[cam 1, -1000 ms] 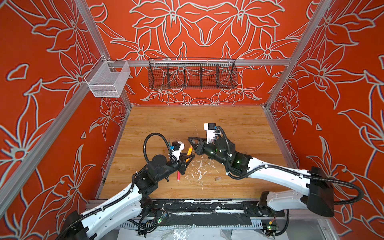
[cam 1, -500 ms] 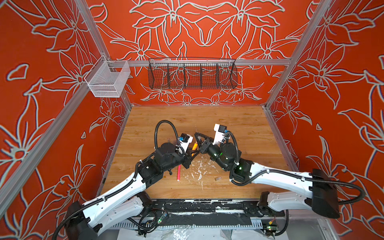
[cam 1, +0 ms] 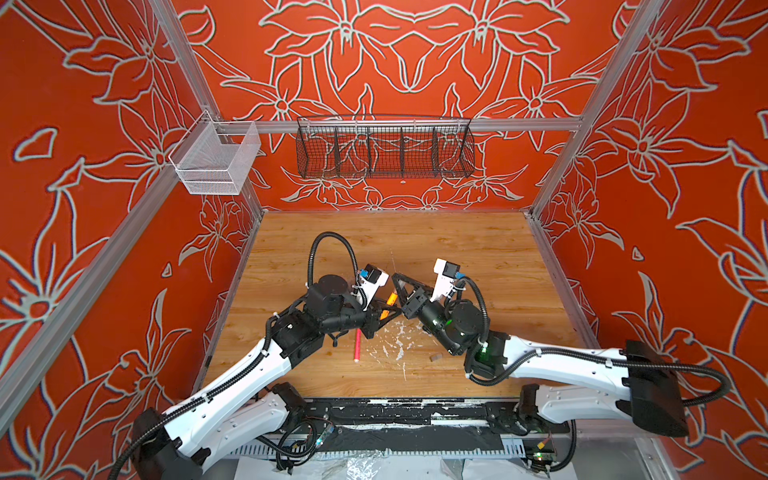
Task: Insert the pens into the pen caps
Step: 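Raise the right gripper off the capped orange marker, then lower the capped orange marker by the other markers with the left gripper while right withdraws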
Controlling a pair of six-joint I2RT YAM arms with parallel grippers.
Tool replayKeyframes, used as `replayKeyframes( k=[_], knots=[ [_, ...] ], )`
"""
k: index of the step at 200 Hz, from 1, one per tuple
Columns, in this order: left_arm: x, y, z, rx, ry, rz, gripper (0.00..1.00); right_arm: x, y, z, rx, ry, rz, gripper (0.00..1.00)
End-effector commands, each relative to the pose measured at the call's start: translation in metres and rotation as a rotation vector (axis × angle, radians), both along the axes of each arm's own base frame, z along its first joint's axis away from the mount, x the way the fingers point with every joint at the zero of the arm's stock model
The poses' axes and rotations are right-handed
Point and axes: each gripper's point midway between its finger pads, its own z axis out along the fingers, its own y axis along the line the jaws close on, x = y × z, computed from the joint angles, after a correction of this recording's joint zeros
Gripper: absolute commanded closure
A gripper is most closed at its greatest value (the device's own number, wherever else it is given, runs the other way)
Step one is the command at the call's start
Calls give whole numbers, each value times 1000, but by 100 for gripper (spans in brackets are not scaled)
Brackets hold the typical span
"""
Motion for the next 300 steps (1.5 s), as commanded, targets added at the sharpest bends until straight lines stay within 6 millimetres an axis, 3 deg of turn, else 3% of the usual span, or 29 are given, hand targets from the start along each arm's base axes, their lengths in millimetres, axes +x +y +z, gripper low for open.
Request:
replayKeyframes(
  k=[1,18,34,53,76,104,139,160,180,233,300],
  knots=[
    [91,88,106,-268,-283,621,100,-103,43,-61,-209,49,457,100],
    [87,89,97,-240,-278,612,100,-94,29,-53,-235,37,401,88],
    [84,87,79,-190,-248,604,100,-80,8,-40,-259,9,321,66],
    [83,87,50,-97,-214,642,100,-57,-30,-25,-316,-6,179,45],
    [92,100,6,41,-119,770,100,-31,-78,-16,-379,-5,20,32],
    [108,105,-57,234,53,857,100,-8,-127,-27,-465,11,-159,29],
    [120,102,-112,399,194,886,100,14,-188,-53,-591,56,-436,28],
    [123,88,-141,443,303,852,100,23,-216,-71,-627,95,-550,28],
    [131,74,-152,476,396,840,100,30,-232,-88,-633,139,-606,28],
    [134,67,-199,641,605,875,100,46,-263,-127,-689,255,-678,28],
    [131,74,-222,795,703,912,100,52,-316,-158,-735,371,-808,28]
  ],
)
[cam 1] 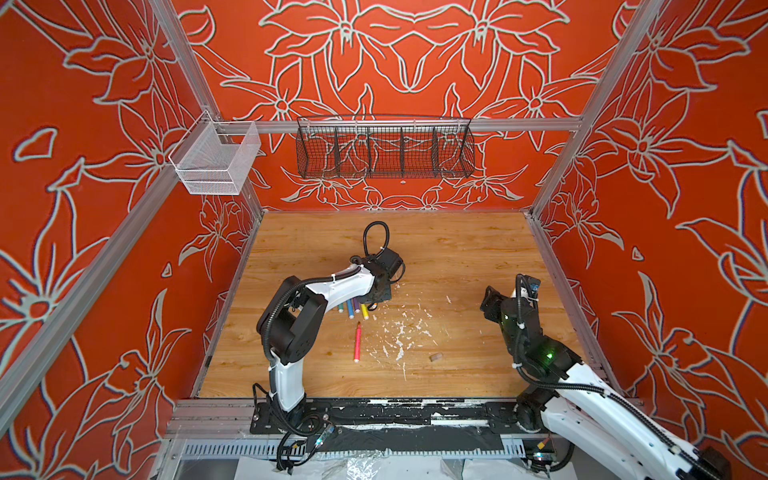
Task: Insert the pens into the pen caps
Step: 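Lower the capped orange marker by the other markers with the left gripper while right withdraws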
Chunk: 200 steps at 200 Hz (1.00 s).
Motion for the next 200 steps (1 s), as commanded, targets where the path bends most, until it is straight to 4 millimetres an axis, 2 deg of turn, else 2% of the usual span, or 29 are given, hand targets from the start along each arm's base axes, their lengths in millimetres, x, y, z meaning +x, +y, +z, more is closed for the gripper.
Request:
replayKeyframes(
  k=[1,40,71,106,200],
  knots=[
    [-12,9,-4,50,67,38,100,-1,-14,-11,-18,37,-30,28],
    [-14,8,-9,54,91,36,100,-1,-42,-26,-51,78,-124,28],
    [-14,5,-14,48,113,26,100,-1,-53,-41,-63,83,-170,29],
    [-14,4,-15,50,116,21,100,-2,-55,-41,-64,62,-177,33],
    [-11,7,-24,53,149,22,88,-2,-57,-42,-62,29,-186,34]
  ],
)
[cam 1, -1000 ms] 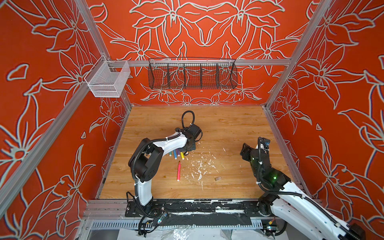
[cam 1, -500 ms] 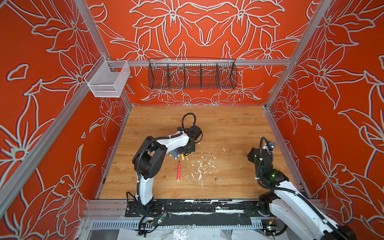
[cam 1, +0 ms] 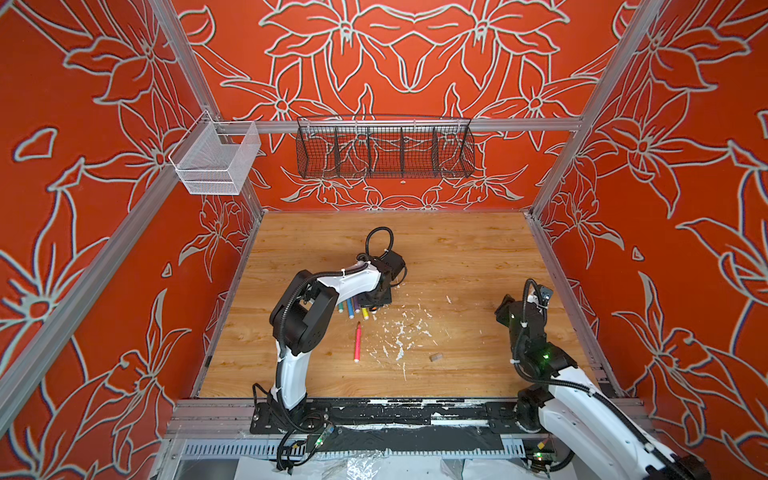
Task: Insert the pens into the pen caps
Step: 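Lower the capped orange marker by the other markers with the left gripper while right withdraws, then open the left gripper, release the orange marker and move over the pink marker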
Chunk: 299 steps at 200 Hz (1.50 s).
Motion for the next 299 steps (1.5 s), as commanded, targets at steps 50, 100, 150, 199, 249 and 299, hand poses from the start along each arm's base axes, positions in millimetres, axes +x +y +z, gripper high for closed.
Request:
replayKeyframes(
  k=[50,100,150,199,249,299],
  knots=[
    [-1,5,-2,-9,27,4,77,1,-4,1,-17,-10,-17,35],
    [1,3,11,-38,-21,-18,65,1,-2,0,-15,-9,-8,35],
    [-2,-4,70,-56,-244,-119,65,1,-2,0,-13,-12,-7,35],
    [-61,27,128,-18,-312,-37,67,0,-3,0,-15,-11,-11,35],
    [-136,60,92,-1,-197,-42,68,1,1,0,-6,-22,12,35],
    [-160,32,56,-155,-158,-147,67,0,1,0,-1,-31,17,35]
  ],
)
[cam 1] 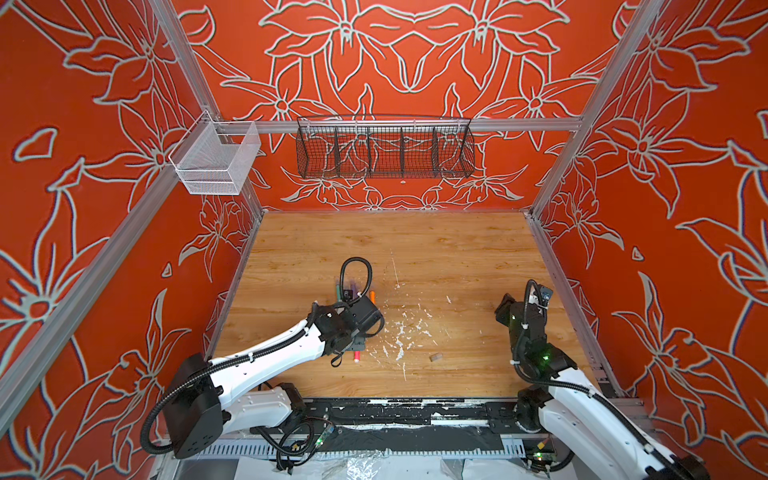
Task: Insert the pens into the pen caps
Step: 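Open the left gripper, release the orange marker and move over the pink marker, then lower the left gripper and close it on the pink marker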
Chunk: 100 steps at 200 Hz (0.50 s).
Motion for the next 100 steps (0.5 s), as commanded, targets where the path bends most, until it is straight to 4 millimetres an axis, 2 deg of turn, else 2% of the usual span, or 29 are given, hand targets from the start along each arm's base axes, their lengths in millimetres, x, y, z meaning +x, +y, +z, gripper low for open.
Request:
replayKeyframes(
  k=[1,29,82,100],
  knots=[
    [-5,-16,-13,-90,19,-20,66,-1,-1,-1,-4,-9,-1,35],
    [-6,-21,-27,-89,44,-33,65,-2,-1,-2,-4,-7,2,35],
    [-4,-25,-40,-87,49,-39,62,-1,-1,-2,-4,-7,4,35],
    [-4,-20,-45,-63,53,-23,60,-1,-1,-2,-5,-5,5,35]
  ],
)
